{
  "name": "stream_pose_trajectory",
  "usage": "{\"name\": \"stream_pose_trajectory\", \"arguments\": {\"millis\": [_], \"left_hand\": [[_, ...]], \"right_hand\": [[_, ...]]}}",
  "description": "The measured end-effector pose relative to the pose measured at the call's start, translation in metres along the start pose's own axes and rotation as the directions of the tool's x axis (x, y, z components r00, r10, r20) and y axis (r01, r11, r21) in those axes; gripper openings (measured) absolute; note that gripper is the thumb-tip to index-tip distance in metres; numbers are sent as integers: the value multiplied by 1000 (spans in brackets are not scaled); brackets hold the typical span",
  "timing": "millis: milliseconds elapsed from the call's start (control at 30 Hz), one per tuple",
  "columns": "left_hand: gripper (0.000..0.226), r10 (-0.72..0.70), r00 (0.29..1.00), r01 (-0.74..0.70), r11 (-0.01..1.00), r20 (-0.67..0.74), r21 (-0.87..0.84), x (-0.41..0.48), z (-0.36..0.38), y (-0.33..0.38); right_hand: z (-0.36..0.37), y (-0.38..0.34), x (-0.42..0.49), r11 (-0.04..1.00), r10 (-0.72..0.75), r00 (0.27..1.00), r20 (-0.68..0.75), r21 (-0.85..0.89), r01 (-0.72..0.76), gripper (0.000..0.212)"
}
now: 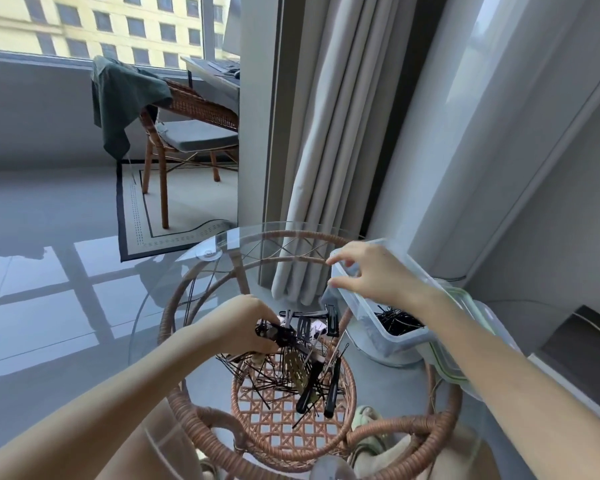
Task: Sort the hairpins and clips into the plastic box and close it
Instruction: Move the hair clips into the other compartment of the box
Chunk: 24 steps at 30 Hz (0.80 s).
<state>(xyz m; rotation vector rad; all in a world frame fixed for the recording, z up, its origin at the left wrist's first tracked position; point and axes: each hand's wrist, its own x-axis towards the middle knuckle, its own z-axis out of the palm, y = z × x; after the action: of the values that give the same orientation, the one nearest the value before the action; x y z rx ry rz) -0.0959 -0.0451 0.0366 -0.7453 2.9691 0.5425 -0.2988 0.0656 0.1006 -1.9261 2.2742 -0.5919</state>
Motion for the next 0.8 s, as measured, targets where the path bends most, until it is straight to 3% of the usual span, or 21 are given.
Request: {"name": "stream_pose_trajectory", "arguments": {"millis": [67,133,267,467,667,800], "left_hand": [[25,21,1000,-21,1000,-20,17,0,-4,2],[16,25,998,-24,999,-50,25,1,-9,3],[13,1,997,1,1000,-76,26,1,-18,4],[20,-59,978,46,997,-200,-69,1,-50,8],[11,-143,953,33,926,-268,-375,-4,-76,10],[3,-171,953,29,875,-251,-484,-7,-75,8]], "right_hand": [[17,-22,-16,997,-75,987,141,-6,76,45],[38,-29,-23,988,-38,958,283,-134,79,63],[64,-27,-15,987,76,954,290,-160,-30,78],[86,-28,-7,996,25,961,277,-89,0,53],[91,-32,-8,994,-103,972,209,-12,107,27],[96,-32,-11,984,-150,972,182,-72,166,38]]}}
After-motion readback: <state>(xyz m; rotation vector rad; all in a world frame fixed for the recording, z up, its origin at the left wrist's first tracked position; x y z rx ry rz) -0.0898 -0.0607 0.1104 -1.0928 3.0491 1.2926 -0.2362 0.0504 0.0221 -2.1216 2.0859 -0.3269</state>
